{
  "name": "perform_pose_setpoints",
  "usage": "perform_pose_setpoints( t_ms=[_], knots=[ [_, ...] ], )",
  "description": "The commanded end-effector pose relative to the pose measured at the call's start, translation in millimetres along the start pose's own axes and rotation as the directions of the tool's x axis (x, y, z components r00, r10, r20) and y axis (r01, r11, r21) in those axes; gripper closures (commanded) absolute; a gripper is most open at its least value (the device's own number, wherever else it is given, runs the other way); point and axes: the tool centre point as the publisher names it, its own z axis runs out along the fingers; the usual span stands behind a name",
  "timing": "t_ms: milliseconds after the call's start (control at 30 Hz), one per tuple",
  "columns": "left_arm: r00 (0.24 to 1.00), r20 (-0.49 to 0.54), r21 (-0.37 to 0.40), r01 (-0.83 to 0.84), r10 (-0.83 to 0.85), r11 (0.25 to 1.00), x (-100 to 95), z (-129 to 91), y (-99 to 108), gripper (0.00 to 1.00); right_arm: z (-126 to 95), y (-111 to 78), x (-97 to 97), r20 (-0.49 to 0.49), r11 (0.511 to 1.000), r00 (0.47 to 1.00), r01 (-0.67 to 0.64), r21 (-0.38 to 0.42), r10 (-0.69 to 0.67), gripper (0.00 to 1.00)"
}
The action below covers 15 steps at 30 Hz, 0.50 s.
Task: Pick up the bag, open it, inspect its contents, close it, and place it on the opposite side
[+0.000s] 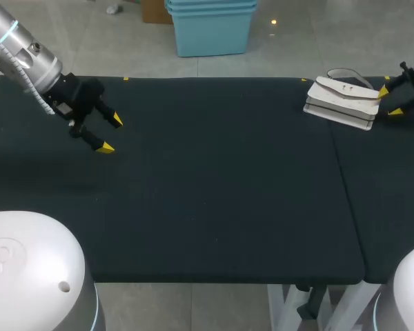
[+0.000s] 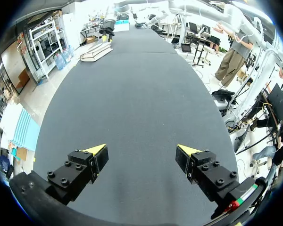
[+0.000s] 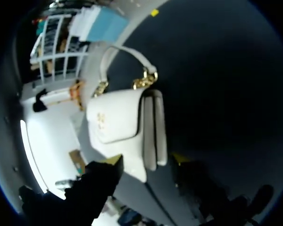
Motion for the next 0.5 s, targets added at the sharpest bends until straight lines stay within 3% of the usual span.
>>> perform_pose_setpoints(
  t_ms=[33, 100, 167, 200, 500],
  knots=[
    [1.000, 0.001, 0.002, -0.001, 0.001, 1.000, -0.1, 0.6, 0.7, 0.00, -1.7, 2.8, -5.1, -0.023, 0.995, 0.999, -0.023, 0.097, 0.025, 0.25],
    [1.000, 0.001, 0.002, -0.001, 0.001, 1.000, -0.1, 0.6, 0.7, 0.00, 2.0, 2.4, -4.4, -0.032, 0.996, 0.999, -0.041, 0.083, 0.043, 0.32],
    [1.000, 0.001, 0.002, -0.001, 0.001, 1.000, -0.1, 0.6, 0.7, 0.00, 5.5, 2.0, -3.2, -0.040, 0.996, 0.998, -0.054, 0.067, 0.057, 0.48],
    [1.000, 0.001, 0.002, -0.001, 0.001, 1.000, -0.1, 0.6, 0.7, 0.00, 6.9, 2.1, -2.7, -0.048, 0.996, 0.997, -0.062, 0.062, 0.065, 0.51],
    [1.000, 0.001, 0.002, -0.001, 0.001, 1.000, -0.1, 0.6, 0.7, 0.00, 8.1, -1.0, 2.9, -0.054, 0.993, 0.993, -0.110, -0.049, 0.108, 0.55]
  ],
)
